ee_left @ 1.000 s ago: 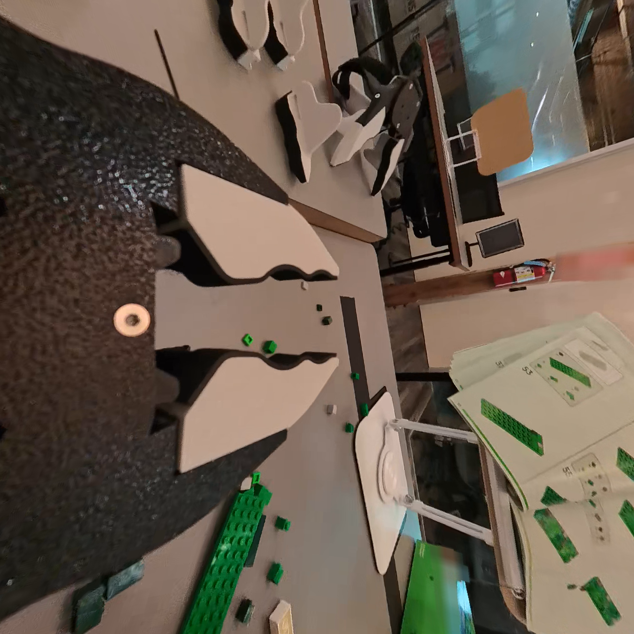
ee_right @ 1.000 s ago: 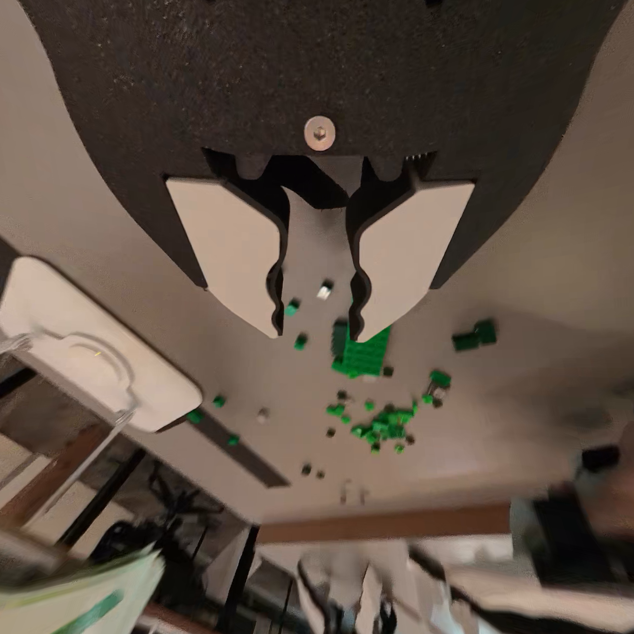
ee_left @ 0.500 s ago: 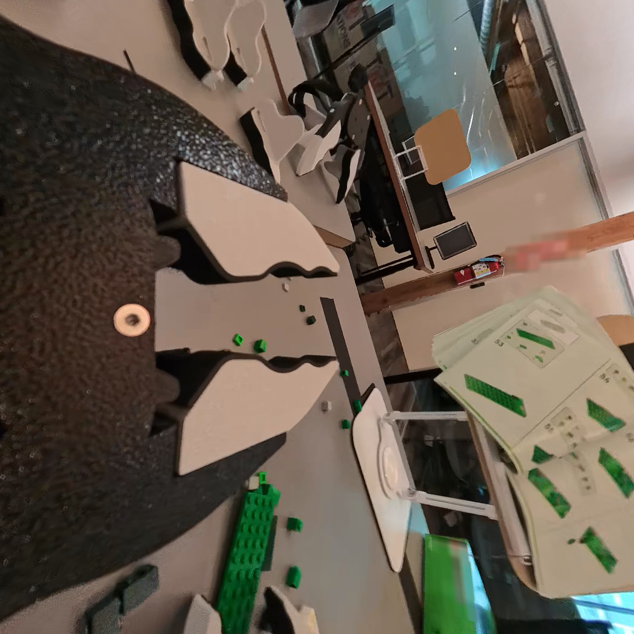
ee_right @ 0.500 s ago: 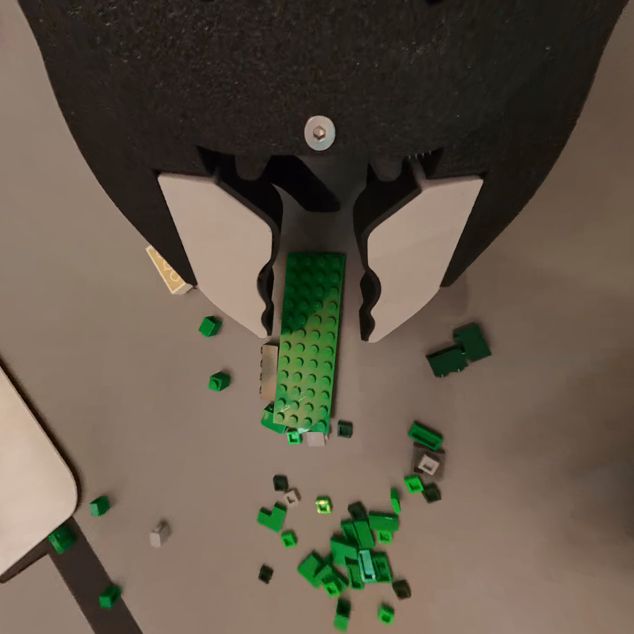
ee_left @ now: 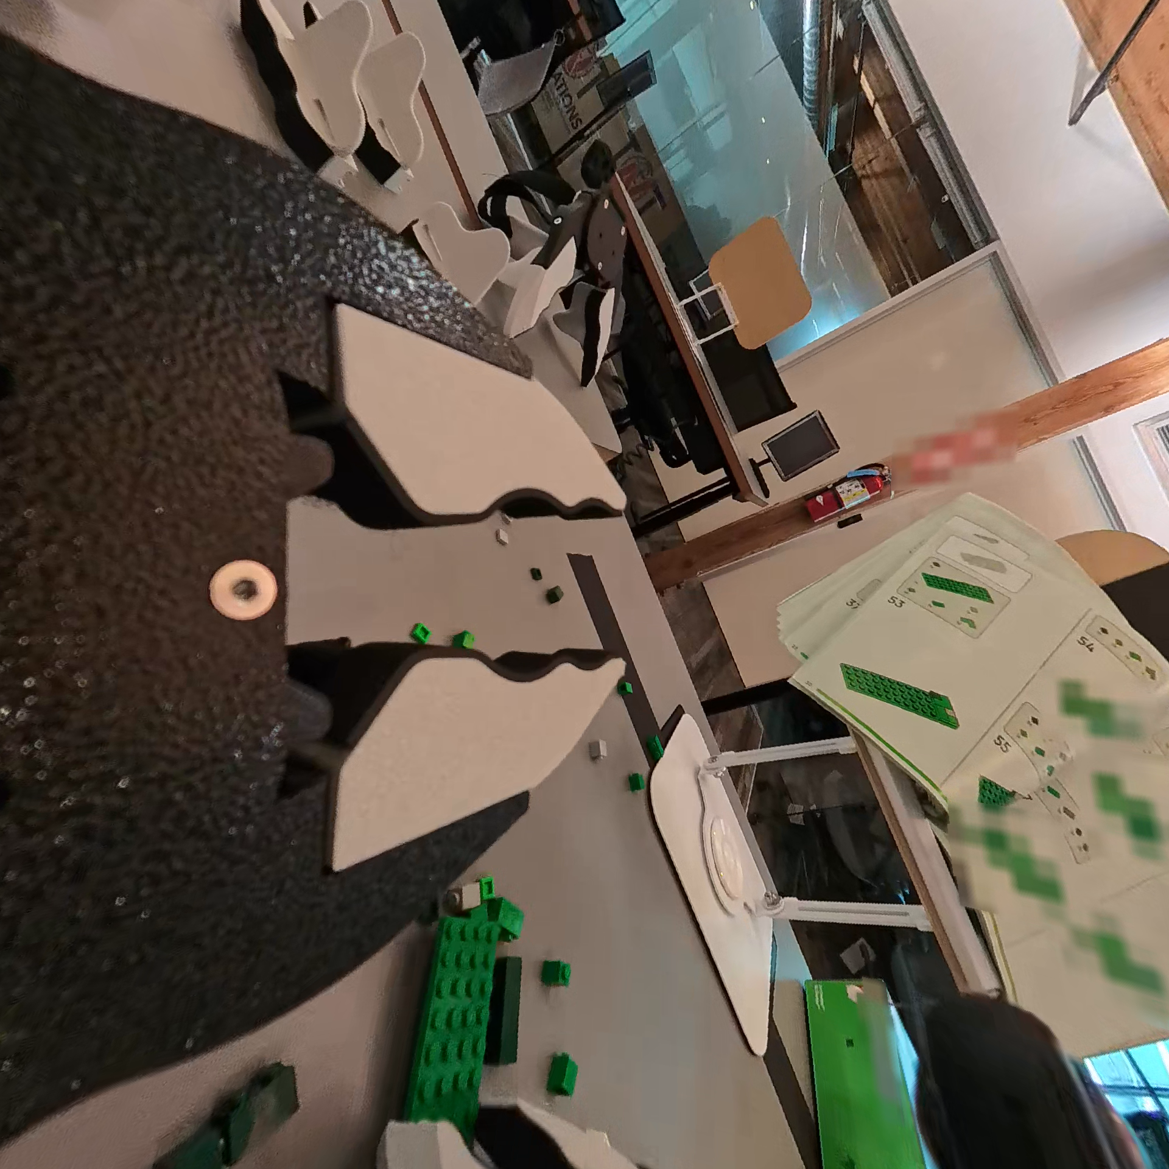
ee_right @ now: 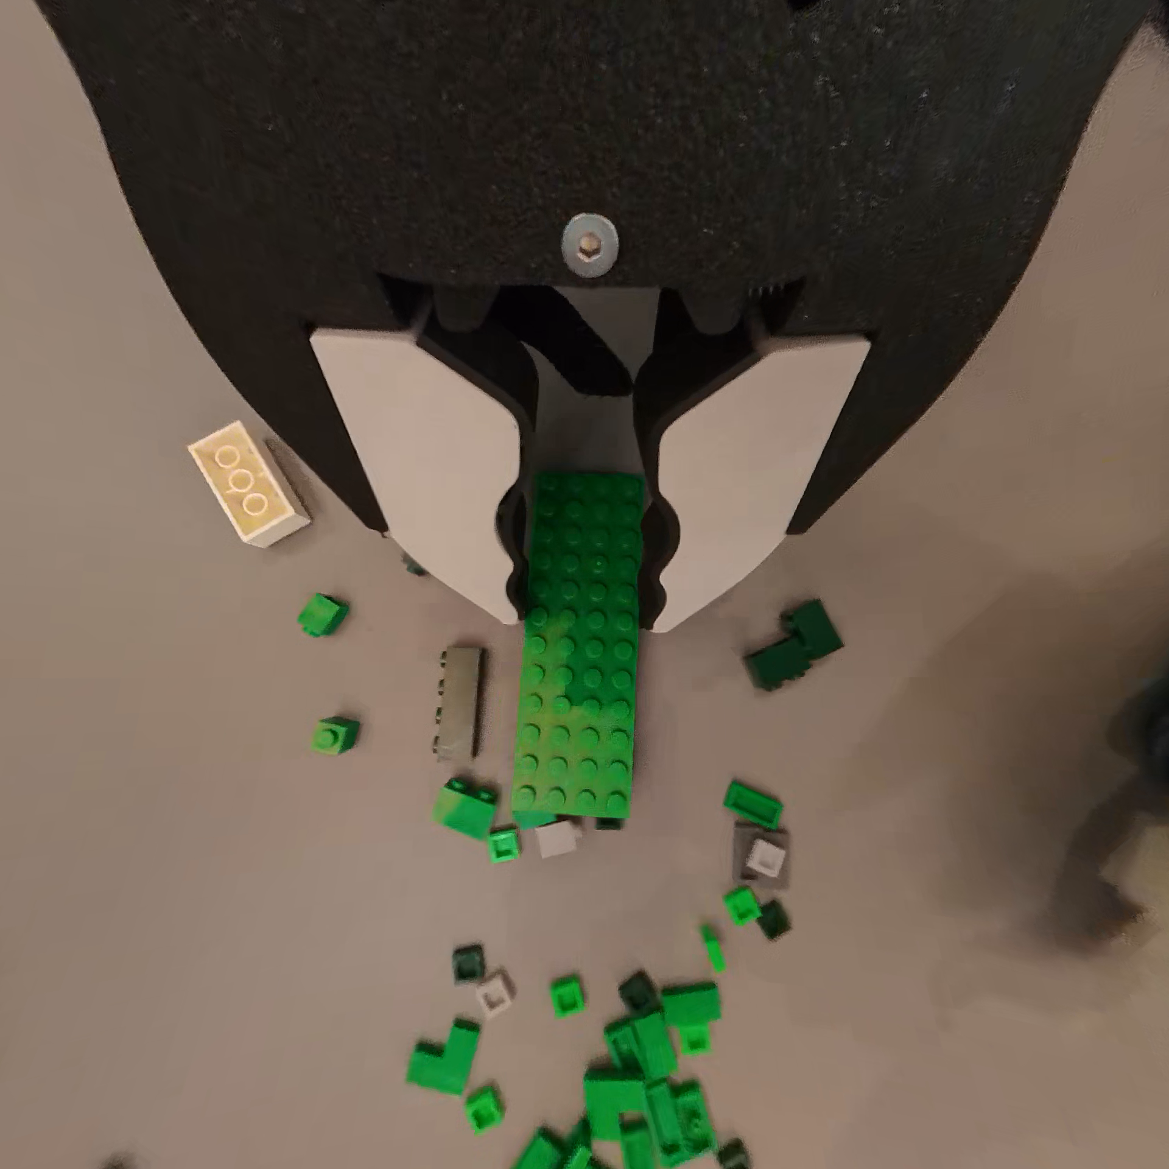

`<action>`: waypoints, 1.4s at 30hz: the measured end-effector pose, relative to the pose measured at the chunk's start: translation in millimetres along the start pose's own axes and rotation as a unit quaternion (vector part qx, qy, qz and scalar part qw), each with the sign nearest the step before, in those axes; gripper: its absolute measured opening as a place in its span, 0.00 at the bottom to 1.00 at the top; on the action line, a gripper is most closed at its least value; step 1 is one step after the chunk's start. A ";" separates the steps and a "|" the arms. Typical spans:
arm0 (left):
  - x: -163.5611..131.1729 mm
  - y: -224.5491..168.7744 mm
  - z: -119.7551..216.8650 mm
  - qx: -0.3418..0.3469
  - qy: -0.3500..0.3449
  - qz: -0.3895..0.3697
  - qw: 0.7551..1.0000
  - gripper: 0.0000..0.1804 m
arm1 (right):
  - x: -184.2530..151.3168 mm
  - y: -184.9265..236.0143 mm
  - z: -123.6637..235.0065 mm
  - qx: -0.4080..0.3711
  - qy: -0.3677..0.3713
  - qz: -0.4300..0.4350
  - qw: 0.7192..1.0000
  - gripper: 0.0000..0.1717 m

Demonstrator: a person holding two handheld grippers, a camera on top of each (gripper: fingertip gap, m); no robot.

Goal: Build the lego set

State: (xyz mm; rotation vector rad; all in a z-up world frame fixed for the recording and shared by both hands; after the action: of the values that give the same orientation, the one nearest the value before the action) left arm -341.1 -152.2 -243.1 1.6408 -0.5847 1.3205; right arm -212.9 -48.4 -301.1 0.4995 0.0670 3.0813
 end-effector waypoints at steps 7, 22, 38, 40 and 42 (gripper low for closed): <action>4.4 -3.7 4.2 -0.042 -0.024 0.043 0.998 0.20 | -53.8 4.2 41.5 0.033 -0.013 0.257 0.966 0.19; 9.3 -29.5 2.8 -0.095 -0.011 -0.017 0.995 0.30 | -118.1 -42.0 88.7 0.090 -0.212 0.249 0.941 0.27; -9.5 1.6 -3.8 -0.106 0.018 0.158 0.982 0.42 | -61.3 -118.1 56.7 -0.030 -0.438 0.057 0.897 0.00; -14.0 7.4 -6.2 -0.093 0.019 0.151 0.984 0.37 | -62.9 -118.1 60.3 -0.053 -0.461 0.066 0.884 0.00; -18.3 6.7 -10.7 -0.088 0.021 0.136 0.987 0.28 | -64.0 -115.8 62.4 -0.070 -0.479 0.077 0.872 0.00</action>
State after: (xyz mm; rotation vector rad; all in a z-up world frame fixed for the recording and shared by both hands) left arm -357.6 -149.3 -257.8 1.4222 -0.8981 1.4493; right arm -131.0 68.1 -267.5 1.9847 -0.2166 2.5447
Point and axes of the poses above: each gripper's, where its closed fingertips meet, z back along the fingers, x out of its top, y = z × x across the jaws, the point moved 6 cm from there along z, back along the fingers, and after that the axes turned 8 degrees about y, right-handed, at the moved point
